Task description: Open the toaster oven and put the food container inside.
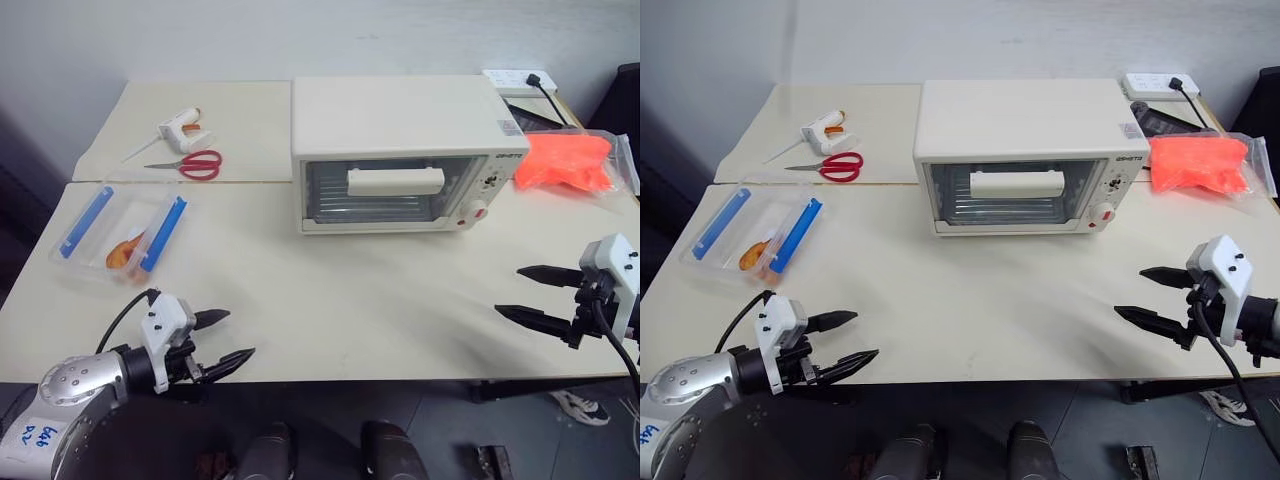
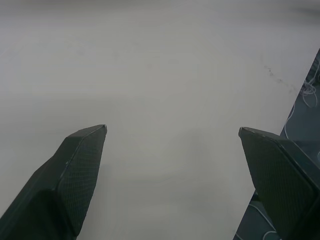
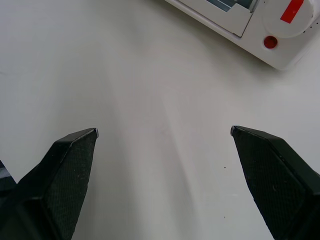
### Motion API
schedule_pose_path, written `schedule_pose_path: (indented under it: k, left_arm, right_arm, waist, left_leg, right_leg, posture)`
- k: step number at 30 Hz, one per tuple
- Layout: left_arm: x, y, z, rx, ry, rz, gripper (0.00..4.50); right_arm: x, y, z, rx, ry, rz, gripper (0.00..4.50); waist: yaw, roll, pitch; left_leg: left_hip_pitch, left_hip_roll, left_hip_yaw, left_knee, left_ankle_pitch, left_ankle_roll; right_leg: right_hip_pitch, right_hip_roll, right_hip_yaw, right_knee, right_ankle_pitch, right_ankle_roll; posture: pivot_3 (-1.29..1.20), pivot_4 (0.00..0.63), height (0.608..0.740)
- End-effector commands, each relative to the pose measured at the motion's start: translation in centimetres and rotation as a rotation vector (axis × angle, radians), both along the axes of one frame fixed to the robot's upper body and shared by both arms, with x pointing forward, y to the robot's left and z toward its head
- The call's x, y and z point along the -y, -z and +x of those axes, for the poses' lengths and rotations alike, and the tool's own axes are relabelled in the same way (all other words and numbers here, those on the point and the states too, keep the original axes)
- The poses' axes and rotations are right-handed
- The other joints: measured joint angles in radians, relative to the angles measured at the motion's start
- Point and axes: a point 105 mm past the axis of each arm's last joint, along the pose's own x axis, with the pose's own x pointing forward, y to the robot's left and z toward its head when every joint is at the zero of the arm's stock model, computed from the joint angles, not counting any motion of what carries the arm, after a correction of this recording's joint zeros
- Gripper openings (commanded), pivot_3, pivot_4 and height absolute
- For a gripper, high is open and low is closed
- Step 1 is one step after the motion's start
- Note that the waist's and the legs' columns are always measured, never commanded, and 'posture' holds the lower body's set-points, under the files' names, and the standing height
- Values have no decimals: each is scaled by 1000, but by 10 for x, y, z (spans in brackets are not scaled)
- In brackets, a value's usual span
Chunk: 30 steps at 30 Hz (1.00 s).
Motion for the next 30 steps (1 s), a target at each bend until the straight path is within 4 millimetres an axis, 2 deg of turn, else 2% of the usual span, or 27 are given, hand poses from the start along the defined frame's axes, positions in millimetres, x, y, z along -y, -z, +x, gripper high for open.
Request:
schedule_pose_path:
  k: [1,13,19,24,30]
  left_arm:
    - [0,1,-2,11,8,7,4500]
    - [-3,-3,5,12,-50,-42,4500]
    - [4,-7,5,-1,-18,-81,4500]
    - [19,-33,15,27,49,-179,4500]
    - [40,-76,19,63,260,-218,4500]
  right_arm:
    - [-1,-11,0,58,-10,-15,4442]
    - [0,-12,0,60,-8,-24,4442]
    - [-5,-11,1,57,9,13,4442]
    - [-29,-19,3,103,-48,77,4442]
    - [-61,-35,19,170,-109,182,4442]
  waist:
    - [0,0,0]
    - [0,0,0]
    - [0,0,0]
    - [2,0,0]
    - [-2,0,0]
  left_leg:
    - [0,0,0,0,0,0]
    - [0,0,0,0,0,0]
    - [0,0,0,0,0,0]
    - [0,0,-2,1,0,0]
    - [1,0,-2,2,1,-1]
  right_leg:
    - [0,0,0,0,0,0]
    - [0,0,0,0,0,0]
    - [1,0,0,0,0,0]
    - [1,0,-1,1,0,0]
    - [1,1,-2,2,0,0]
  posture:
    - [0,150,740]
    - [0,150,740]
    - [0,150,740]
    - [0,150,740]
    - [0,150,740]
